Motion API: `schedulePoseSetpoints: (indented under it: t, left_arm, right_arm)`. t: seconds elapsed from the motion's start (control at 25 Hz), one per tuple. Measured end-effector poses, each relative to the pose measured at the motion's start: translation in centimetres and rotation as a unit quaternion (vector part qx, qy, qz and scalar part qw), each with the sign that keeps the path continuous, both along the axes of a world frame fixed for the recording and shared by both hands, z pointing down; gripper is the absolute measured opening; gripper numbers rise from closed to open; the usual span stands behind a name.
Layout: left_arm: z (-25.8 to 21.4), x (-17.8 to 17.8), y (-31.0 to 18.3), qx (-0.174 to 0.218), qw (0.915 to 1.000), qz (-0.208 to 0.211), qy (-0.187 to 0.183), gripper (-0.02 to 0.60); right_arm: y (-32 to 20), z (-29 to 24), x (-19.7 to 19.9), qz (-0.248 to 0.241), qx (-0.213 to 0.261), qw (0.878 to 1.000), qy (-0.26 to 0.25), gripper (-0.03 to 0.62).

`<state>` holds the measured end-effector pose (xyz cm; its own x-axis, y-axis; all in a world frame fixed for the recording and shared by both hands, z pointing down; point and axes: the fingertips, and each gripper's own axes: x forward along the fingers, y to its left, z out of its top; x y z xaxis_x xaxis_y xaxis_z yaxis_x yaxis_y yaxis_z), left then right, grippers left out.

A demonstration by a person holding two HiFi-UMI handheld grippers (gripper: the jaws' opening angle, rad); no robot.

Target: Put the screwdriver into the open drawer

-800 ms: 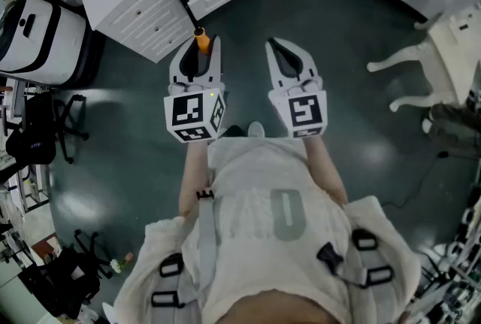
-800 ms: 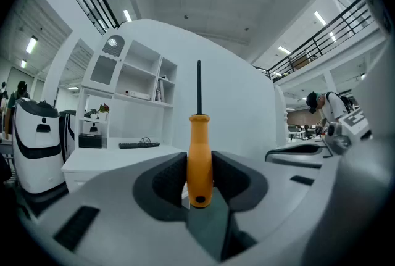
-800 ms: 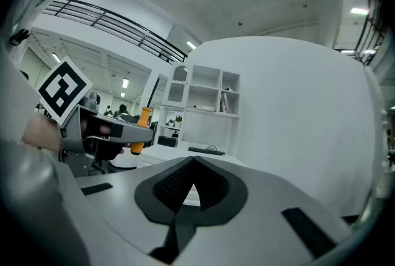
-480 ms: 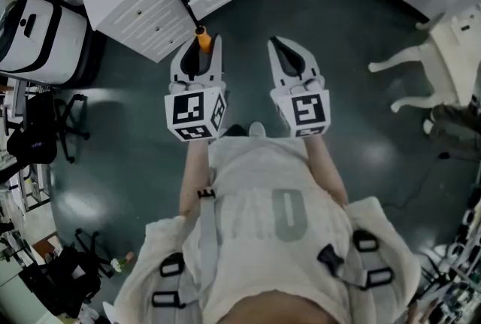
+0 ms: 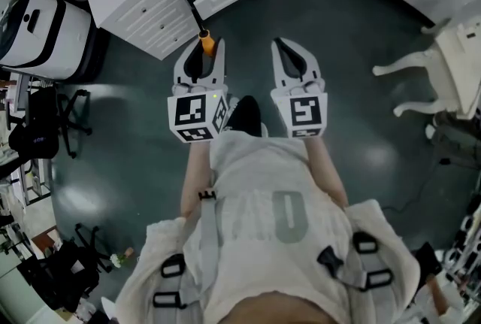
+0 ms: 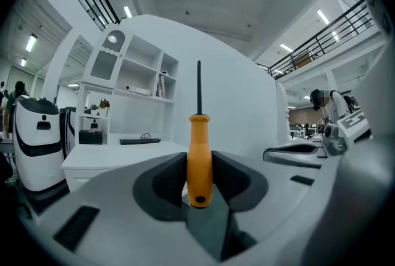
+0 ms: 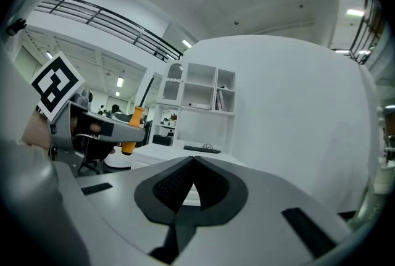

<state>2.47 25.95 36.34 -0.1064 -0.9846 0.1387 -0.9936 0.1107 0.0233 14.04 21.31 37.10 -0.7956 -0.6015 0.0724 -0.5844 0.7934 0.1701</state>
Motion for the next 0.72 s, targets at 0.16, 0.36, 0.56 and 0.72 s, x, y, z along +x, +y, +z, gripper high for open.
schedulePoseSetpoints:
  t: [0.16, 0.36, 0.56, 0.72]
  left_arm:
    - [0.4, -1.0, -1.1, -0.006, 1.0, -0.004, 0.001, 0.124]
    - [0.8, -3.3, -4.0, -0.006, 1.0, -0.004, 0.007, 0.123]
    - [0.6, -5.0, -7.7, -0.005, 1.0, 0.0, 0.006, 0.123]
    - [0.7, -6.6, -11.3, -0.004, 0.9999, 0.003, 0.01, 0.123]
  right_arm:
    - [-0.7, 0.7, -1.0, -0.004, 0.005, 1.0, 0.019, 0.003]
    - [-2.3, 1.1, -2.9, -0.015, 0.011, 0.999, 0.034, 0.005]
    - [-5.8, 0.6, -4.2, -0.01, 0.014, 0.999, 0.035, 0.005]
    - [-9.6, 1.0, -5.4, 0.005, 0.005, 1.0, 0.028, 0.005]
